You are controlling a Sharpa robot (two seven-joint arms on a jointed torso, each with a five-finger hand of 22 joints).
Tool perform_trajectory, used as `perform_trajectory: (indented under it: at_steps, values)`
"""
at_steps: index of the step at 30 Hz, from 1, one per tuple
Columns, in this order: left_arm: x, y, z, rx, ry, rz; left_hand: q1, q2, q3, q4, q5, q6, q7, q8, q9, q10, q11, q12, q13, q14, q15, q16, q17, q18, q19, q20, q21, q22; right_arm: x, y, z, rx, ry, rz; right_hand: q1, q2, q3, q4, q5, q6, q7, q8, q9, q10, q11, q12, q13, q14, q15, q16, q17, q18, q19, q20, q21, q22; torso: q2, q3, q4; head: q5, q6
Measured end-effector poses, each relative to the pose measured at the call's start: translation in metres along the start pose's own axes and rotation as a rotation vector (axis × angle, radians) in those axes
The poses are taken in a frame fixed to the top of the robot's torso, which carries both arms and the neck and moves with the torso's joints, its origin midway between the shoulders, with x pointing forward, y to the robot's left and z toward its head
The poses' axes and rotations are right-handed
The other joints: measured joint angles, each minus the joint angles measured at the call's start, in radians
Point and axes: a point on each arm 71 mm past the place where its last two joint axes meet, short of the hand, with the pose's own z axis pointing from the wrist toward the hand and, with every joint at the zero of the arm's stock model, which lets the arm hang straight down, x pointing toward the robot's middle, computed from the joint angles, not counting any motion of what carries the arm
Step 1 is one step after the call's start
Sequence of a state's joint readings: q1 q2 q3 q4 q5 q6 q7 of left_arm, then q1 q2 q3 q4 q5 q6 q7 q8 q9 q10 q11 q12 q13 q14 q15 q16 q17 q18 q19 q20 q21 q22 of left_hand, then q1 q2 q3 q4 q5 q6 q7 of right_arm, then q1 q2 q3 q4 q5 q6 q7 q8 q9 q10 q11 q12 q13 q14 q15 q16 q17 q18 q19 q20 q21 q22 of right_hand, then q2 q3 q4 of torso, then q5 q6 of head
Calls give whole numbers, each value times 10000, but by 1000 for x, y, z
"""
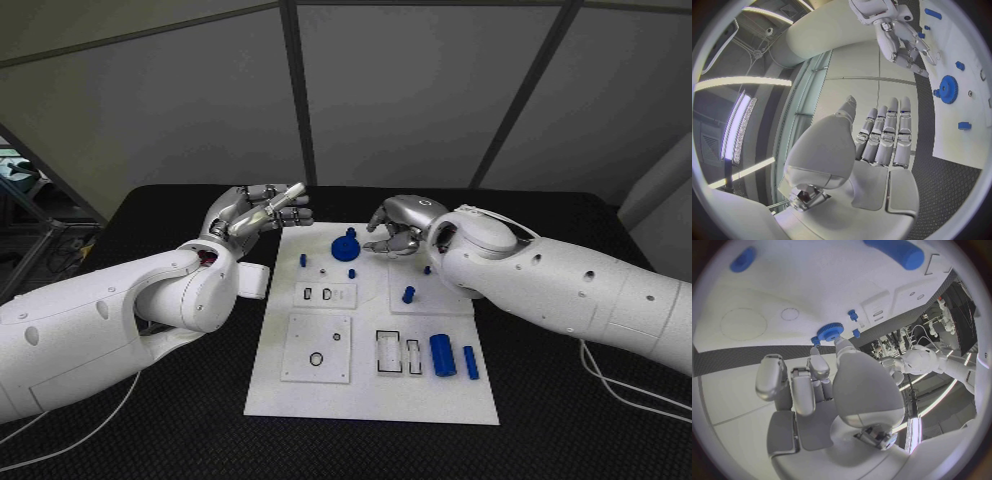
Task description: Assemble the parts on the task board
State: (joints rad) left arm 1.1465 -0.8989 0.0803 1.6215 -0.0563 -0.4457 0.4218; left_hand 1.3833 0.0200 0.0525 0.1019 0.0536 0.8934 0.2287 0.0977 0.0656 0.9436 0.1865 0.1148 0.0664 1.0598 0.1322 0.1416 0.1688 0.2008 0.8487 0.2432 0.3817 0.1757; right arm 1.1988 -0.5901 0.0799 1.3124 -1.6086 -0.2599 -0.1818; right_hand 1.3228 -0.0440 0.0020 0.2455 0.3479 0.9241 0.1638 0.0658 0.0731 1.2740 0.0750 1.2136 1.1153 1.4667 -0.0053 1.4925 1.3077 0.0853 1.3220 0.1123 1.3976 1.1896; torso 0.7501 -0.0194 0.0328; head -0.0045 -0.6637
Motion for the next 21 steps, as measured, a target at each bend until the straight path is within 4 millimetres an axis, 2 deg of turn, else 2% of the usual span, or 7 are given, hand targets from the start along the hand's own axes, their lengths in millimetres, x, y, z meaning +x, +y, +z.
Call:
perform_trajectory:
  at_steps: [5,11,15,21]
  values:
    - [-4,0,0,-5,-79,43,0,0,0,0,0,0,0,0,0,0,0,-36,0,0,0,0,-1,0,0,0,0,-9,-13,-28,-24,64,-360,1090,519,-53,-3,-255,-170,135,-46,39,0,0,0,0,0,0,0,-37,-1,-1,0,0,-40,-66,-25,20,-70,35,49]
    - [-5,0,0,-7,-108,57,0,0,0,0,0,0,0,0,0,0,0,-36,0,0,0,0,0,1,0,0,0,-9,-25,-74,-53,643,-466,2071,1090,-162,-14,-539,-371,260,-101,39,11,-39,-38,-59,-71,0,0,-37,-1,-2,-33,-34,-40,-66,-52,58,-174,41,114]
    - [-4,1,0,-14,-100,49,0,0,0,0,0,0,0,0,0,0,0,-36,0,0,0,0,10,0,0,0,0,-8,-30,-94,-63,894,-536,2393,1280,-242,-42,-704,-407,296,-137,38,11,-75,-74,-98,-88,0,0,-37,-1,-2,-33,-34,-78,-78,-58,92,-223,-68,151]
    - [-5,3,1,-53,-125,47,0,0,0,0,0,0,0,0,0,0,0,-36,0,0,0,1,10,0,0,0,0,-8,-27,-115,-72,1128,-559,2626,1406,-267,-55,-773,-407,250,-182,38,-24,-75,-74,-146,-103,0,0,-37,-2,-3,-67,-69,-78,-79,-54,111,-236,-211,186]
